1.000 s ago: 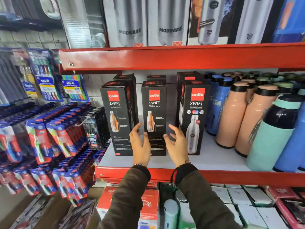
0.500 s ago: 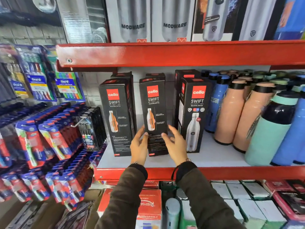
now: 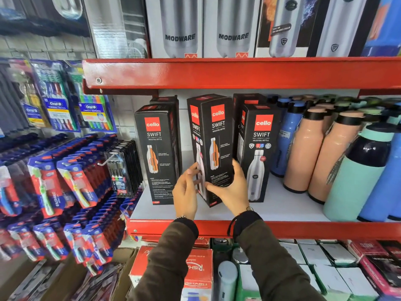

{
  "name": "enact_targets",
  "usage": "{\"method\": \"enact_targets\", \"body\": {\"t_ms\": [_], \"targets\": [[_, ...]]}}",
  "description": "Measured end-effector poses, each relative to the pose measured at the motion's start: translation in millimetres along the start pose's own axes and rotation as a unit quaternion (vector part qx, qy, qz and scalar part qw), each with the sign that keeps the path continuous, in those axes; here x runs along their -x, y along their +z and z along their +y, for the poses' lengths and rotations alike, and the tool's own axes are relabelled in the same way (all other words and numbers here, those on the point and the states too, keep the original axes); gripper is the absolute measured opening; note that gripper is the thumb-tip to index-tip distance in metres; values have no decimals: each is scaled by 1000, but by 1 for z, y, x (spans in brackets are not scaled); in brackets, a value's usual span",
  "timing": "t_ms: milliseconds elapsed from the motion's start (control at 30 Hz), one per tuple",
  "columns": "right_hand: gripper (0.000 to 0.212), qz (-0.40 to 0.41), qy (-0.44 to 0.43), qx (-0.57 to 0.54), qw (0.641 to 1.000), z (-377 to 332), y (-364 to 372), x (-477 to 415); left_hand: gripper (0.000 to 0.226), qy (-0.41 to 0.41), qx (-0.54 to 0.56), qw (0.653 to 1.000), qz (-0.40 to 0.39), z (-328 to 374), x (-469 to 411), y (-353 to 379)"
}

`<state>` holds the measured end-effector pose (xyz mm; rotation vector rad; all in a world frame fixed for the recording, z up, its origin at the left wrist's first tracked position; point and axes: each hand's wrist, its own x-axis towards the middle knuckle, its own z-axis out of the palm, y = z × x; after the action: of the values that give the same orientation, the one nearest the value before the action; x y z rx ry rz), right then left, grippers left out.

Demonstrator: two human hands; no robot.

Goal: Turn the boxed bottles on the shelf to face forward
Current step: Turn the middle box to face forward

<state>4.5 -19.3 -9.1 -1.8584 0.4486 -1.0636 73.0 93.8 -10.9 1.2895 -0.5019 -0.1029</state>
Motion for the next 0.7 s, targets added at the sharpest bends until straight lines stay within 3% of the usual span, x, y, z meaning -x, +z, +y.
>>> {"method": "enact_targets", "body": {"t_ms": [167,300,400,500,700], "targets": [[102,-52,24,-27,998,1,-5,-3,45,-30,-77,997,4,-7,-19,4],[96,-72,21,-28,997,-1,-8,-3,44,-63,-70,996,-4,-12,-26,0],[85,-81,17,-25,996,0,-7,-3,27,-46,-53,998,-4,-18,-24,-2],[70,-82,3,-35,996,1,-7,-4,32,-23,-79,997,6,-23,-21,-4],[65,-95,0,-18,995,6,-6,-5,30,-7,-80,997,11,-28,-20,-2]]}}
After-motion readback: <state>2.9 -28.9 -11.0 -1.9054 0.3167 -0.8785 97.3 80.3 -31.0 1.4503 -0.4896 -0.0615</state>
